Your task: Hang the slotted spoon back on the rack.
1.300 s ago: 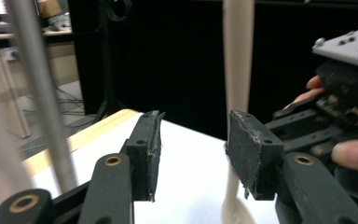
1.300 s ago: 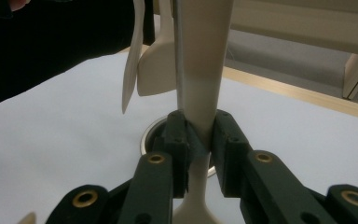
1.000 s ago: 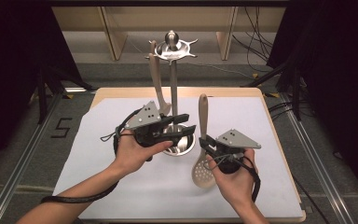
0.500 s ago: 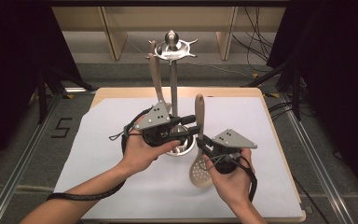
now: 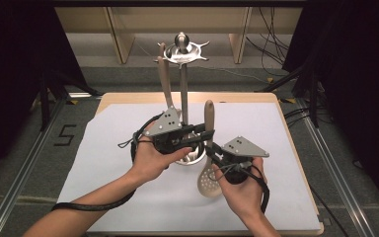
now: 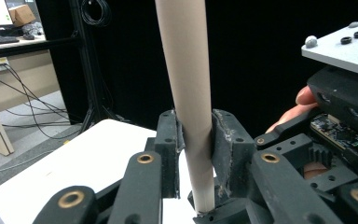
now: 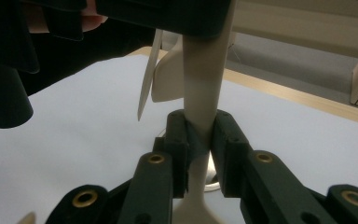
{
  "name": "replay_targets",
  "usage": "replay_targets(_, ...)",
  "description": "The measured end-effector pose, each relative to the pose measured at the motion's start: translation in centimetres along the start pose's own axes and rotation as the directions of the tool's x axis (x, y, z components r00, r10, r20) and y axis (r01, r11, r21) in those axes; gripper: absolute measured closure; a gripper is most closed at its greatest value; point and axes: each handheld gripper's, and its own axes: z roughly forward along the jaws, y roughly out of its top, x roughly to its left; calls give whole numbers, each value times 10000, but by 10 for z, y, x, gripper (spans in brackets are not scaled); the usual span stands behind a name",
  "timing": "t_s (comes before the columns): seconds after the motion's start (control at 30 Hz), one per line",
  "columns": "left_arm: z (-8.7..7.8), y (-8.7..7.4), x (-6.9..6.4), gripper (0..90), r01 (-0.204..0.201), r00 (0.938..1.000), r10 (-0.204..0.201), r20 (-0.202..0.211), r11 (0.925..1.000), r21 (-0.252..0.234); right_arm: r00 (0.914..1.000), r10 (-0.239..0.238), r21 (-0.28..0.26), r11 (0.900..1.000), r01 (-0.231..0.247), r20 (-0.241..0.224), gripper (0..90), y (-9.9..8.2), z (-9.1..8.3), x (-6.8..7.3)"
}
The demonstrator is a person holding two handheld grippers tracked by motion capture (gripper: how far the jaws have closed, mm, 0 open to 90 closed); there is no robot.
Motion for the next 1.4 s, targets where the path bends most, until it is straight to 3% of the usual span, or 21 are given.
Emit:
replay_targets(0.07,-1,0,0,728,-34,10000,34,8,10000,22,10000,3,59,10000,-3,-12,783,0,0,1)
replay_targets(0.1,-1,0,0,730,-48,10000,48,48,10000,-5,9994,-354,-7,9994,354,36,783,0,1,-1)
replay_targets(0.13,-1,-1,0,731,-47,10000,47,57,10000,9,10000,3,70,10000,-4,51,783,0,1,1)
replay_targets(0.2,-1,-1,0,731,-51,10000,51,69,10000,-7,9997,-243,-53,9997,244,53,782,1,2,0)
replay_targets(0.33,0,-2,0,705,-132,9998,131,136,9998,127,9995,271,282,9992,-274,132,783,2,0,4)
replay_targets(0.4,2,-5,-2,684,-200,9996,196,185,9996,209,9998,-6,97,10000,4,213,783,4,0,3)
replay_targets(0.43,3,-5,-2,687,-233,9996,230,156,9996,183,9994,330,136,9994,-332,135,783,4,0,6)
replay_targets(0.67,2,-6,0,742,-164,9997,160,197,9997,178,9999,116,166,9998,-117,82,783,5,-1,5)
replay_targets(0.73,0,-6,1,754,94,9994,-97,337,9999,88,9999,-62,68,10000,61,124,783,5,-1,5)
replay_targets(0.8,-1,-5,2,756,124,9991,-128,395,9999,107,9999,66,105,9999,-67,133,780,6,-1,7)
replay_targets(0.83,-2,-5,3,758,144,9989,-148,451,9998,107,9996,-238,-45,9997,239,142,777,6,0,6)
replay_targets(0.87,-3,-5,4,759,89,9988,-97,485,9998,174,9998,-190,-25,9998,190,-42,766,6,0,6)
replay_targets(0.9,-4,-5,6,759,37,9989,-48,462,9997,225,9979,-647,-182,9977,649,88,724,7,0,4)
replay_targets(0.97,-5,-6,9,760,-47,9991,37,417,9997,254,9979,-641,-223,9977,639,-70,667,8,-2,6)
replay_targets(1.03,-6,-8,11,759,-77,9992,68,400,9997,219,9949,-1003,-306,9945,1006,119,640,9,-4,6)
replay_targets(1.07,-7,-8,13,760,-132,9990,125,427,9998,167,9965,-826,-199,9964,828,113,628,8,-6,8)
replay_targets(1.23,-14,-7,19,760,-94,9992,92,382,9999,36,9962,-861,29,9963,861,130,591,-2,-10,5)
replay_targets(1.37,-20,-5,25,761,-149,9994,149,304,9999,-32,9939,-1059,137,9943,1055,318,588,-11,-14,-5)
replay_targets(1.4,-21,-4,26,761,-119,9996,120,263,9999,-54,9962,-794,217,9967,787,361,586,-15,-15,-7)
